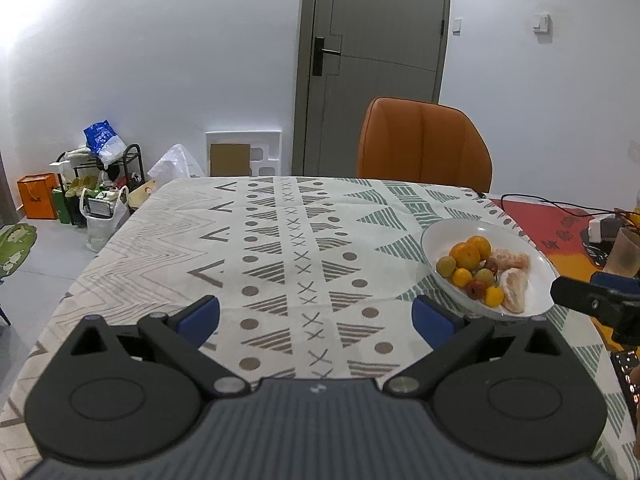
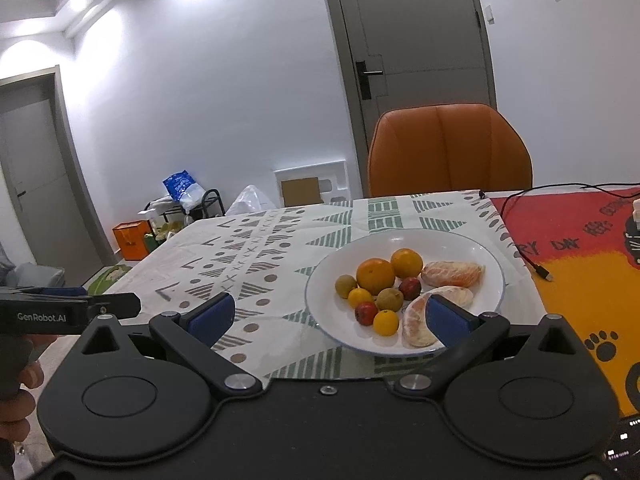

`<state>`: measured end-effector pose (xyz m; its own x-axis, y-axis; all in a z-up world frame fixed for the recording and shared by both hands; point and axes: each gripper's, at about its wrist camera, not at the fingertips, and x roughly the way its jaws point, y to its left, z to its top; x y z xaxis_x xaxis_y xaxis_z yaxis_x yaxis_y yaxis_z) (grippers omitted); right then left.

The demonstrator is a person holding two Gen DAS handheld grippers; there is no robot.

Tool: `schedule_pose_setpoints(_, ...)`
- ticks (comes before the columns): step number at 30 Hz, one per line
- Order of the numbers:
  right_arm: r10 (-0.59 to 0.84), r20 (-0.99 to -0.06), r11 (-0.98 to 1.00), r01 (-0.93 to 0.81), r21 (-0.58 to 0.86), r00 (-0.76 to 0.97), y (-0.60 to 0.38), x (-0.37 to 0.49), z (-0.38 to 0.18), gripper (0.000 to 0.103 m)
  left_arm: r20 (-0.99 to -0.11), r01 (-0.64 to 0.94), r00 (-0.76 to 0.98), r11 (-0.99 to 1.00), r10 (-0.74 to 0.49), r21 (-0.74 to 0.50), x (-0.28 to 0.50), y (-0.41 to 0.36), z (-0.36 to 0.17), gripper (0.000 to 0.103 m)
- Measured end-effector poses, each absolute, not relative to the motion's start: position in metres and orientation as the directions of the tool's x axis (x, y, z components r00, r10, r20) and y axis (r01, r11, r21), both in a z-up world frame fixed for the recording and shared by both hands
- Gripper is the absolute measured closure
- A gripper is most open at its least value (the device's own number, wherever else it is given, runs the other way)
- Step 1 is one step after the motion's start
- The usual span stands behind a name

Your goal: Organize fruits

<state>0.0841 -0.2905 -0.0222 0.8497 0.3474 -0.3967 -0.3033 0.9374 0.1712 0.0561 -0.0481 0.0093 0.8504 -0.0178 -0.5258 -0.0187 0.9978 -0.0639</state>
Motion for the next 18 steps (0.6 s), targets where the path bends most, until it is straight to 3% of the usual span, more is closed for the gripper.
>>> schedule_pose_setpoints(18, 0.360, -0.405, 0.933, -0.320, 0.165, 0.841, -0.272, 0.041, -0.009, 0.000, -0.518, -0.039, 0.855, 0.998, 0.008, -0.049, -0.004, -0.023, 0.021, 0.001)
